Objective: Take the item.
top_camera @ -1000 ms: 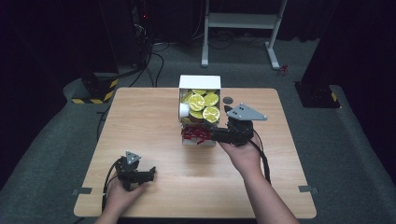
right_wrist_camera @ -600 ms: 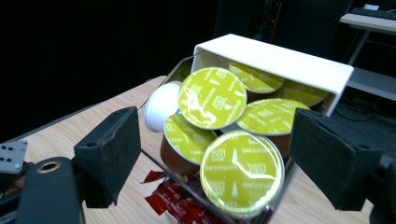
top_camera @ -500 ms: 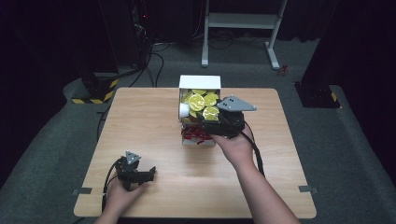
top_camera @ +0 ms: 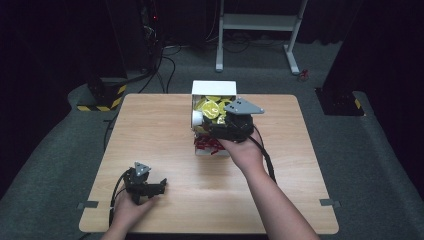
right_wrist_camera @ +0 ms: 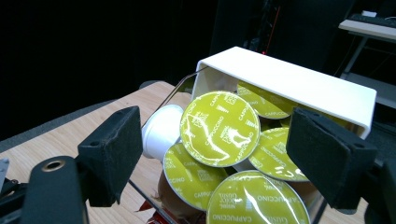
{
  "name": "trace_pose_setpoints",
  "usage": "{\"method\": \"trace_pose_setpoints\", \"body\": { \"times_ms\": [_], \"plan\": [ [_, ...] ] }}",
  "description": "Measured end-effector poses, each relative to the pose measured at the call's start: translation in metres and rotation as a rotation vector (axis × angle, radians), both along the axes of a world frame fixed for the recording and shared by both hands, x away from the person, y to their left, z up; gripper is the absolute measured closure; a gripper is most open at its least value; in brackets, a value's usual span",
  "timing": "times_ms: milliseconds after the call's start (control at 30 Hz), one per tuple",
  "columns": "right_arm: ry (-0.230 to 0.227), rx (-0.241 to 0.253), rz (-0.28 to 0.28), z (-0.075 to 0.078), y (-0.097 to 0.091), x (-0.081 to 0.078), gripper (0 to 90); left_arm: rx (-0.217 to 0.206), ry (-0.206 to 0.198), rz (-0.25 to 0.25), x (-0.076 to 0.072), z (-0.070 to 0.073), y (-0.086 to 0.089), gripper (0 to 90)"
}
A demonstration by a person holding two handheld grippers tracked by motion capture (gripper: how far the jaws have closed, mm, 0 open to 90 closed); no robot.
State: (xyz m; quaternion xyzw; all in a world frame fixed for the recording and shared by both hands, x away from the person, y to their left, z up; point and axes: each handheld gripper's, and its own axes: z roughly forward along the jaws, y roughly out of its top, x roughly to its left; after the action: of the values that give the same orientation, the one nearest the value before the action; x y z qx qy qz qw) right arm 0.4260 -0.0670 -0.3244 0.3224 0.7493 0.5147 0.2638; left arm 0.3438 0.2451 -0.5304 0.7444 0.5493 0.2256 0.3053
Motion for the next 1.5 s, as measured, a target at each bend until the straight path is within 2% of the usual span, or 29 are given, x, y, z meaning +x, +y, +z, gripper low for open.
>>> {"method": "trace_pose_setpoints", "body": {
  "times_ms": [100,300,467,733,1000,1033,1333,1433,1500],
  "plan": [
    [0.015,-0.006,-0.008,-0.001,0.003,0.002,18.7,0.0,0.0,0.0,0.0,0.0,0.0,0.2],
    [0.015,-0.026,-0.018,0.002,0.006,0.006,18.4,0.0,0.0,0.0,0.0,0.0,0.0,0.2],
    [0.013,-0.034,-0.028,0.003,0.008,0.009,20.5,0.001,0.0,-0.001,0.0,0.0,0.0,0.3],
    [0.001,-0.044,-0.037,0.005,0.015,0.012,19.0,-0.002,-0.003,0.004,0.0,0.0,0.0,0.3],
    [0.023,-0.05,-0.051,0.001,0.015,0.02,19.2,0.0,-0.001,0.001,0.0,0.0,0.0,0.3],
    [0.041,-0.055,-0.045,0.0,0.015,0.02,19.3,0.0,-0.001,0.001,0.0,0.0,0.0,0.3],
    [0.031,-0.061,-0.04,-0.002,0.019,0.023,20.1,0.0,-0.001,0.001,0.0,0.0,0.0,0.3],
    [0.044,-0.079,-0.033,-0.004,0.022,0.027,21.8,0.0,-0.001,0.002,0.0,0.0,0.0,0.3],
    [0.059,-0.074,-0.03,-0.005,0.022,0.028,22.4,0.0,-0.001,0.002,0.0,0.0,0.0,0.3]
  ]
}}
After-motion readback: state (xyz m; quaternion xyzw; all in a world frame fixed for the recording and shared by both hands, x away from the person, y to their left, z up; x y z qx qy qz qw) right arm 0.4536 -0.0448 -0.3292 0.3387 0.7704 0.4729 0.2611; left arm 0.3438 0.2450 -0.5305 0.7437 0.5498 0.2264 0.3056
